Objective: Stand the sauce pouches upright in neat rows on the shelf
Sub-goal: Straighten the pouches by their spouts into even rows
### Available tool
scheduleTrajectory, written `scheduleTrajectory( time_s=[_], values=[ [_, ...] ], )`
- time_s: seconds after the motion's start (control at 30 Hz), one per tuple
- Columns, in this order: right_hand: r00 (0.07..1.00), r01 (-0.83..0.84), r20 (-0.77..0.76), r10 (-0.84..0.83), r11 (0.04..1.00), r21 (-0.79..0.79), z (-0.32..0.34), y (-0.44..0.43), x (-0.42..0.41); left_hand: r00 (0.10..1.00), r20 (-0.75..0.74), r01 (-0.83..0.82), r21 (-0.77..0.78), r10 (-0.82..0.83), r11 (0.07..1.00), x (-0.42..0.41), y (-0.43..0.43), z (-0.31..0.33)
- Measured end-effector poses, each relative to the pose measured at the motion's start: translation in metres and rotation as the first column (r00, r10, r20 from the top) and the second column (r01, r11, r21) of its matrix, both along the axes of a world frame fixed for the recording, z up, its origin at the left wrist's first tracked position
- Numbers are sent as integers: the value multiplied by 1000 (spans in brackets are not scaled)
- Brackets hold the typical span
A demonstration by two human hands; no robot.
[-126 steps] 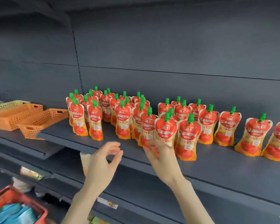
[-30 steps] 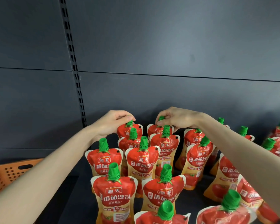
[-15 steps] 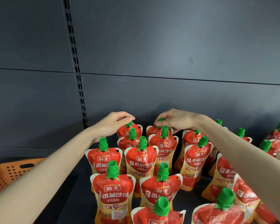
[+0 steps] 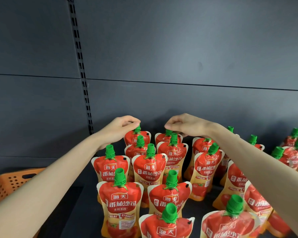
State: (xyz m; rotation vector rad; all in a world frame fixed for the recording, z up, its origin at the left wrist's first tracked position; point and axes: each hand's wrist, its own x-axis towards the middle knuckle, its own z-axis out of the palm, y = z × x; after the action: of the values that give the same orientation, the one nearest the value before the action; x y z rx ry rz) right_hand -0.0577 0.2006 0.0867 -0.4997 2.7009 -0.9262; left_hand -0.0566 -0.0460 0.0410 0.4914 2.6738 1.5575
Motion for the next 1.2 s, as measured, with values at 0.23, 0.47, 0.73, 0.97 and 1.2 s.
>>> scheduleTrajectory(
  time_s=[0.23, 0.47, 0.73, 0.97, 1.2],
  values=[
    [971, 11, -236, -28, 997, -74, 7, 4, 8, 976, -205, -92, -74, 75, 993, 13, -8, 18],
    [985, -50, -166, 53, 998, 22, 5, 7, 28, 982, 31, 187, -200, -185, 962, 30, 2, 29],
    [997, -65, -27, 67, 997, 43, -5, 5, 30, 925, 265, 325, -188, -271, 927, 33, 6, 34],
    [995, -62, -85, 61, 998, -8, -12, 1, 26, 952, 187, 270, -131, -244, 954, 25, -3, 26],
    [996, -70, -56, 69, 997, -15, -11, -5, 20, 967, 122, 240, -133, -224, 962, 21, -9, 23]
  ],
)
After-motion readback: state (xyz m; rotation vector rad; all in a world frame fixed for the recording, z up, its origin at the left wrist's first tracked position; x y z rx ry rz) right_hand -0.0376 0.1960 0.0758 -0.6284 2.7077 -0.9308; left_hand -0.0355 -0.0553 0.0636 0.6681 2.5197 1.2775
